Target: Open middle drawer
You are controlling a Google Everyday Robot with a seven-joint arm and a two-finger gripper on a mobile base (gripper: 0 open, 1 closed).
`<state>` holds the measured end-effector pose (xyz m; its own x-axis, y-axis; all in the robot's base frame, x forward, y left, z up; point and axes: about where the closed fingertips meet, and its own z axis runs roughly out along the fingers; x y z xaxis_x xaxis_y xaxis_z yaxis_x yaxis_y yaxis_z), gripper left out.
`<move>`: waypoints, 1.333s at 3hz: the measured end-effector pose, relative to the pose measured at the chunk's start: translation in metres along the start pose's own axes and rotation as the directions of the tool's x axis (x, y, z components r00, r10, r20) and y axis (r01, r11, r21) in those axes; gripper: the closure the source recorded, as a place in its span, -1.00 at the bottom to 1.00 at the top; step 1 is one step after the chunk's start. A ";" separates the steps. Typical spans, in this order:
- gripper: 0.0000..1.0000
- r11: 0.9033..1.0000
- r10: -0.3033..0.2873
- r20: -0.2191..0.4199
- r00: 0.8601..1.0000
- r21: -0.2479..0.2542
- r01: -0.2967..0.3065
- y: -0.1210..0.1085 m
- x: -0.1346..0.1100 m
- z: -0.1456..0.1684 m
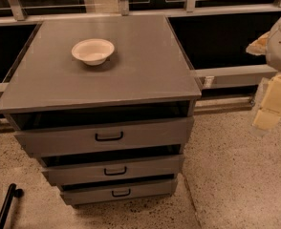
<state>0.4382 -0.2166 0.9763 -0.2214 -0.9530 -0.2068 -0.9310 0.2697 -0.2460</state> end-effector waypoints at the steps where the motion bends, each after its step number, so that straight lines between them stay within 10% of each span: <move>1: -1.00 1.000 0.000 0.000 1.000 0.000 0.000 0.000 0.000 0.000; 4: -1.00 1.000 -0.015 0.095 0.995 -0.015 0.016 0.034 -0.002 0.065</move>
Offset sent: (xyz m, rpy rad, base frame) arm -0.0005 0.0021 -0.0180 0.0460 -0.0343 0.0049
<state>0.4255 -0.1969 0.9070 -0.1788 -0.9395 -0.2921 -0.9386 0.2519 -0.2356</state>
